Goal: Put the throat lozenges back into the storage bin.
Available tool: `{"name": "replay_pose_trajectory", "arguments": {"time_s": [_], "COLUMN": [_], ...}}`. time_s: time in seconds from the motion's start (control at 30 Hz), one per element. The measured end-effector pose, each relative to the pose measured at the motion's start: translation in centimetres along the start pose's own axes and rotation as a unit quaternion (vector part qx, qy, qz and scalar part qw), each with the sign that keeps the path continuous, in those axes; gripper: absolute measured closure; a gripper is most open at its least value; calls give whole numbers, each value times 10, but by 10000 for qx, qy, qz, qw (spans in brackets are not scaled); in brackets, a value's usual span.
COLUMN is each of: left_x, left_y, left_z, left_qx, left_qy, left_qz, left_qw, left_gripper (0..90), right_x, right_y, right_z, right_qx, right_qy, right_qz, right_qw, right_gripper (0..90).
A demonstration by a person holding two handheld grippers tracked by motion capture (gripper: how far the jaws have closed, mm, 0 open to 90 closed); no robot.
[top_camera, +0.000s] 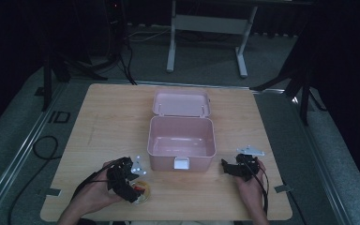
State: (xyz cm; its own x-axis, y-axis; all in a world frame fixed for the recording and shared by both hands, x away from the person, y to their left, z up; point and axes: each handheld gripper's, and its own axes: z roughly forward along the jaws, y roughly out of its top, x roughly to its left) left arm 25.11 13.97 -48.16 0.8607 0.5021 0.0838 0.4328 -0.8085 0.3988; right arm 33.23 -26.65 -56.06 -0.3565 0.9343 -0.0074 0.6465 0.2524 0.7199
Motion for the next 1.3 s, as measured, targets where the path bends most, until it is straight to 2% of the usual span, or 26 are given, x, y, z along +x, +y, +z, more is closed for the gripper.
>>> {"name": "replay_pose_trajectory", "arguments": {"time_s": [0.37,0.83,1.03,1.3], "left_x": [0,-4,-6,-8], "left_y": [1,0,-1,3], "left_z": [4,12,18,22], "left_qx": [83,138,262,387], "left_qy": [-233,-307,-414,-432], "left_qz": [42,92,173,261], "left_qw": [9997,9994,9986,9980], "left_gripper": [152,147,148,147], "right_x": [0,0,0,0], "right_y": [0,0,0,0], "right_z": [0,0,0,0], "right_qx": [0,-2,-1,-1], "right_qy": [0,0,0,0], "right_qz": [1,-1,-2,0], "right_qw": [10000,10000,10000,10000], "right_gripper": [130,130,130,130]}}
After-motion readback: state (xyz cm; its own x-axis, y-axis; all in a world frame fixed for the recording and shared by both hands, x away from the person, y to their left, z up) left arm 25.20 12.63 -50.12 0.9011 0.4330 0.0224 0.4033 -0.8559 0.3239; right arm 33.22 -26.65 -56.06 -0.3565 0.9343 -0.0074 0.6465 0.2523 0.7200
